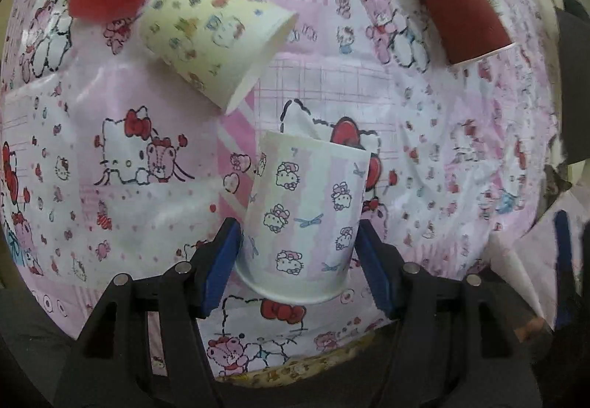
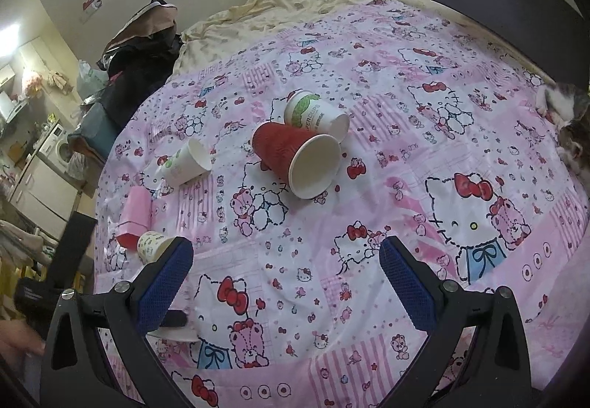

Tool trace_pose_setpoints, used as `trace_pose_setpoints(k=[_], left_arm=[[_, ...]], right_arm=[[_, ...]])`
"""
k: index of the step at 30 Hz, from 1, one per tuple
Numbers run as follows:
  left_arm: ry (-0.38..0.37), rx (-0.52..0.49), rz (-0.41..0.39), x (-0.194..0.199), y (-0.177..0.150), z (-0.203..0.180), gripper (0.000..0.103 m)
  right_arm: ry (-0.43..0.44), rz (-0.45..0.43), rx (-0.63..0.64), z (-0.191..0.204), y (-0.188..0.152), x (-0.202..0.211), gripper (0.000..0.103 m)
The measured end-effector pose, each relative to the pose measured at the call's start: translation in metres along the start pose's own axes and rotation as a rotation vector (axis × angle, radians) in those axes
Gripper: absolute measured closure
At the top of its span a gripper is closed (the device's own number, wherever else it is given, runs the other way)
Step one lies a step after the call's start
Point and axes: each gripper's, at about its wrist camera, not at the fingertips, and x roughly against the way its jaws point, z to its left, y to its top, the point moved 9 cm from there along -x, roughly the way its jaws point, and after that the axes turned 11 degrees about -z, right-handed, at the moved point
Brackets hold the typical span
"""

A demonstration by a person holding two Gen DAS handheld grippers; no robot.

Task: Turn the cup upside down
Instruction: 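Turn the held cup upright with the left tool, set it down, open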

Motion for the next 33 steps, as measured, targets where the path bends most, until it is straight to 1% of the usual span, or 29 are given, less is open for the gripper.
trace_pose_setpoints(k=[2,3,5,6,9,11,17,18,19,20,22,25,27,30,33], left_arm=[[0.006,0.034,-0.003,-0.003,0.002,0.004,0.041],[0.011,0.035,-0.011,-0.003,0.003,0.004,0.041],[0.021,0.024,-0.016,-0.004,0.004,0.003,0.041],[0.024,0.025,-0.017,-0.004,0.005,0.005,0.039],[0.033,0.025,-0.029,-0.007,0.006,0.006,0.039],[0.056,0.016,-0.027,-0.010,0.006,0.005,0.039],[0.051,-0.002,-0.038,-0.017,0.002,-0.001,0.038],[0.045,0.005,-0.037,-0.015,0.002,0.000,0.034],[0.040,0.006,-0.040,-0.014,0.003,0.001,0.026],[0.038,-0.001,-0.047,-0.012,0.003,0.002,0.023],[0.051,-0.027,-0.059,-0.009,0.002,0.001,0.014],[0.033,-0.040,-0.069,0.001,0.000,-0.001,0.013],[0.035,-0.058,-0.088,0.009,0.001,-0.003,0.013],[0.030,-0.057,-0.108,0.018,0.000,-0.006,0.013],[0.031,-0.057,-0.117,0.019,0.003,-0.002,0.013]], right_arm=[[0.004,0.001,0.004,0.001,0.000,0.000,0.000],[0.007,0.002,0.003,0.002,0.000,-0.001,0.000],[0.008,0.000,-0.002,0.002,0.001,0.000,0.000],[0.011,0.000,-0.006,0.002,0.002,0.000,0.000],[0.015,0.003,-0.006,0.003,0.002,-0.001,0.000],[0.019,0.004,-0.006,0.004,0.002,-0.001,0.000],[0.029,0.014,0.016,0.011,-0.001,-0.003,0.000],[0.028,0.014,0.022,0.012,-0.001,-0.003,0.000],[0.026,0.015,0.028,0.012,-0.002,-0.003,0.000],[0.026,0.017,0.031,0.012,-0.002,-0.004,0.000],[0.028,0.020,0.029,0.013,-0.003,-0.004,0.000],[0.025,0.013,0.039,0.013,-0.002,-0.002,0.000],[0.024,0.012,0.040,0.013,-0.002,-0.002,0.000],[0.021,0.014,0.039,0.013,-0.003,-0.002,0.000],[0.023,0.018,0.035,0.013,-0.003,-0.002,0.000]])
